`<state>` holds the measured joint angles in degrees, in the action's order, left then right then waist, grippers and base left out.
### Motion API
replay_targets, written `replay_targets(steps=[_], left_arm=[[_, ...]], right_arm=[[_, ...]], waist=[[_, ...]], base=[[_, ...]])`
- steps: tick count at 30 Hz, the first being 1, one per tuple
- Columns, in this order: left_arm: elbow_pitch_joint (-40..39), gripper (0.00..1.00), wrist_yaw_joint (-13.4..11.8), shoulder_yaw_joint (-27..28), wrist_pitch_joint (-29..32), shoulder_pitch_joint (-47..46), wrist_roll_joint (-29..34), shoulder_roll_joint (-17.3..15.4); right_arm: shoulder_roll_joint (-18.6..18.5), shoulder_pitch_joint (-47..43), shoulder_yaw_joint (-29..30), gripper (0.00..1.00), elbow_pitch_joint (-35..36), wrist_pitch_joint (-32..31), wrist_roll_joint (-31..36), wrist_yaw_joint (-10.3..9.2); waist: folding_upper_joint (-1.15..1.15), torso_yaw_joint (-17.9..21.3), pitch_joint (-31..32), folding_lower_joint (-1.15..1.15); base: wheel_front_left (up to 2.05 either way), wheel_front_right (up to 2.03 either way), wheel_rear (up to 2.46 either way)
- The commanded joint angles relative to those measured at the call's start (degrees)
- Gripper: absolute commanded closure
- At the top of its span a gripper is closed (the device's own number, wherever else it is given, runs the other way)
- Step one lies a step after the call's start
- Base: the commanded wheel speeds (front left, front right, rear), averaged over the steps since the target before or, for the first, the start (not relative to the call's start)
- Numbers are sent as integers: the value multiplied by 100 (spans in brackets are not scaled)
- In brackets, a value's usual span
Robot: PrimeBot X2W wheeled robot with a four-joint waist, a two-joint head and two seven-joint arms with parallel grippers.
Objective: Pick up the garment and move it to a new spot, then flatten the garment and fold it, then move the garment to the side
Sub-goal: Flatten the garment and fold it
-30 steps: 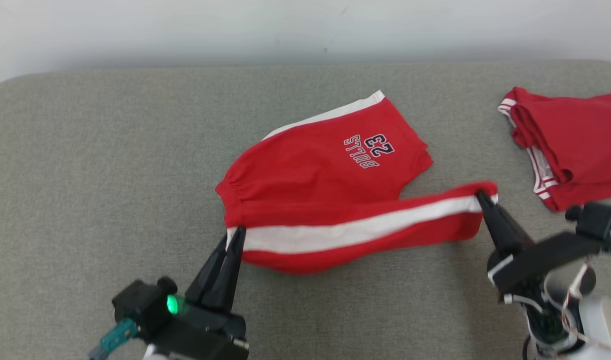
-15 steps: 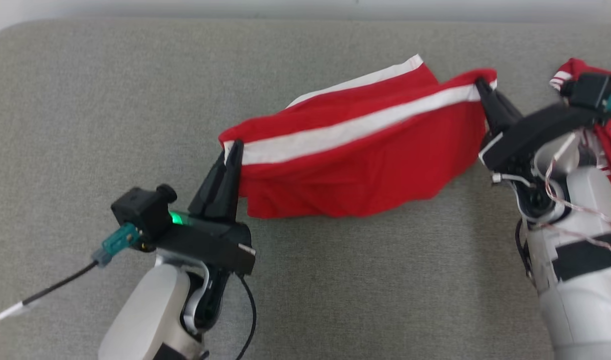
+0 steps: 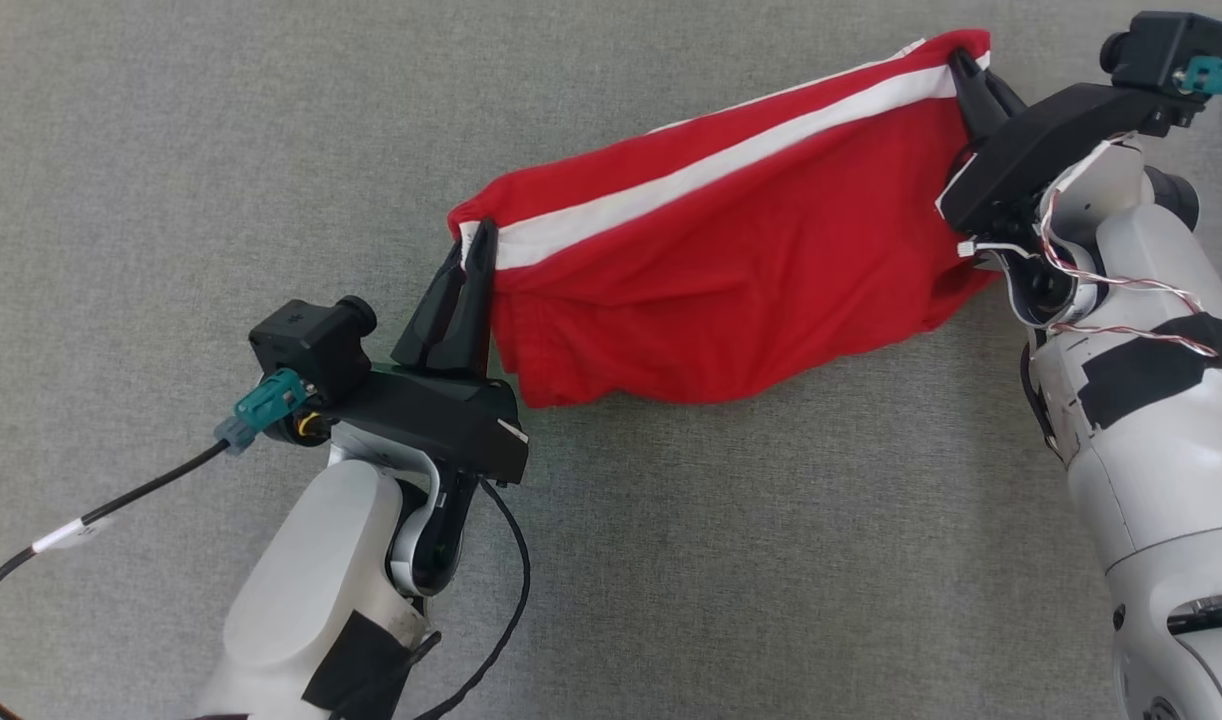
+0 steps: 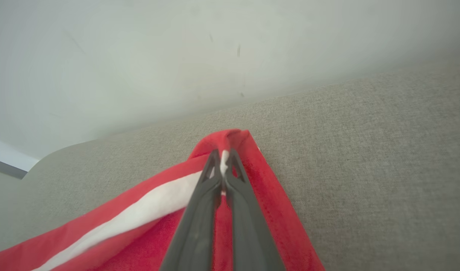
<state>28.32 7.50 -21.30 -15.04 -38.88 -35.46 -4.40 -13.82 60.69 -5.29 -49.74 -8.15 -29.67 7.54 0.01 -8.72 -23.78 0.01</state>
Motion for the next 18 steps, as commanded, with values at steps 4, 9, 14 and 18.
replay_targets(steps=[4, 9, 14, 18], left_arm=[[57, 0, -7, 31, -18, -80, 174, 33], [31, 0, -7, 148, -18, 116, 450, -17], [-154, 0, -7, 474, -18, 398, 713, -16], [-688, 0, -77, 1101, -18, 884, 1215, -10]], right_arm=[[55, 186, -181, 0, -321, 281, -65, -14], [-14, 107, -520, 0, -483, 427, -268, -14], [-251, -109, -900, 0, -423, 604, -480, -14], [-529, -452, -1279, 0, -390, 691, -653, -14]], waist=[[-1, -26, 13, -1], [-1, 76, 188, -1], [-1, 136, 364, -1], [-1, 163, 562, -1]], base=[[0, 0, 0], [0, 0, 0], [0, 0, 0], [0, 0, 0]])
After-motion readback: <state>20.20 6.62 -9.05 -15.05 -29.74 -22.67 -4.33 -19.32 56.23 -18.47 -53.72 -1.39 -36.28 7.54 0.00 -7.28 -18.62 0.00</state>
